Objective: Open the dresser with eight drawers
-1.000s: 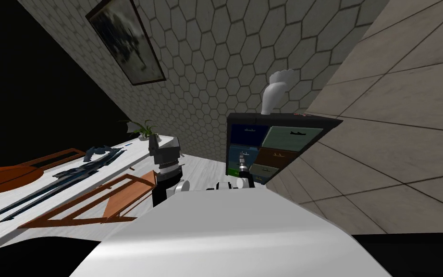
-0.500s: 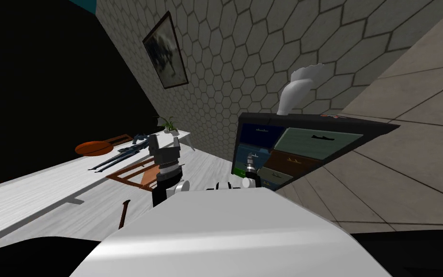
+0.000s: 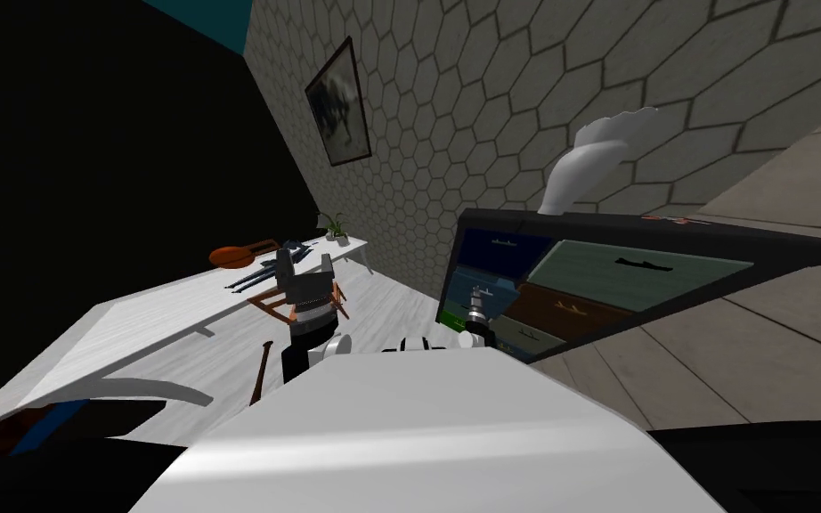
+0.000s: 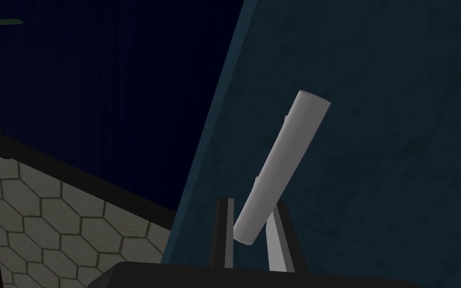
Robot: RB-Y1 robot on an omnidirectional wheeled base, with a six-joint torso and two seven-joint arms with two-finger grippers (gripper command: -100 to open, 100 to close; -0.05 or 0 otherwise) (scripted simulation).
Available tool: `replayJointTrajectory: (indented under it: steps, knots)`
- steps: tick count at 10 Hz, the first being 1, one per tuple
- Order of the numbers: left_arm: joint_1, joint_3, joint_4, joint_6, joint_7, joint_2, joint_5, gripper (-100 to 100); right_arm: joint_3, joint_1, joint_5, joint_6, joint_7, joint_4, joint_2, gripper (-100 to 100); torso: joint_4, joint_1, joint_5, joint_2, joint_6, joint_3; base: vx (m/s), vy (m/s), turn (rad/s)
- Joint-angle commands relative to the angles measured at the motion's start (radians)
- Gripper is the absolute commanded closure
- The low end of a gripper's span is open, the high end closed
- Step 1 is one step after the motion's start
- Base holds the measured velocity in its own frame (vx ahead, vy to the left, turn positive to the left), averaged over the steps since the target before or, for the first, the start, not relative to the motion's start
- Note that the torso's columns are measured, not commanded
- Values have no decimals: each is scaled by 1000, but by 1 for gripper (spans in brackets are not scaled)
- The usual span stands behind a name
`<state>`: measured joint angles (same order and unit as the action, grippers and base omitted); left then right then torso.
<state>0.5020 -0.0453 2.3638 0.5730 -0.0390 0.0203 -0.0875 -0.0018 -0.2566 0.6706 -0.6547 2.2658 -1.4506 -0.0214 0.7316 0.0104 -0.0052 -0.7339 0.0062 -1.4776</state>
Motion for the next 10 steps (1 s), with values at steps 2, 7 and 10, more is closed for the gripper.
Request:
replayJointTrajectory:
  steps: [2,7,10]
  knots:
    - [0,0,0,0,0,0,0,0,-103,-30,27,17,-14,-23,3,100,2,-1,0,-5,0,2,-82,49,404]
    - [0,0,0,0,0,0,0,0,-241,-78,70,18,-19,-66,-3,100,5,-6,5,-2,-1,0,-66,55,312]
    - [0,0,0,0,0,0,0,0,-281,-68,68,16,-19,-54,-4,100,6,-9,6,-3,-3,1,-37,39,196]
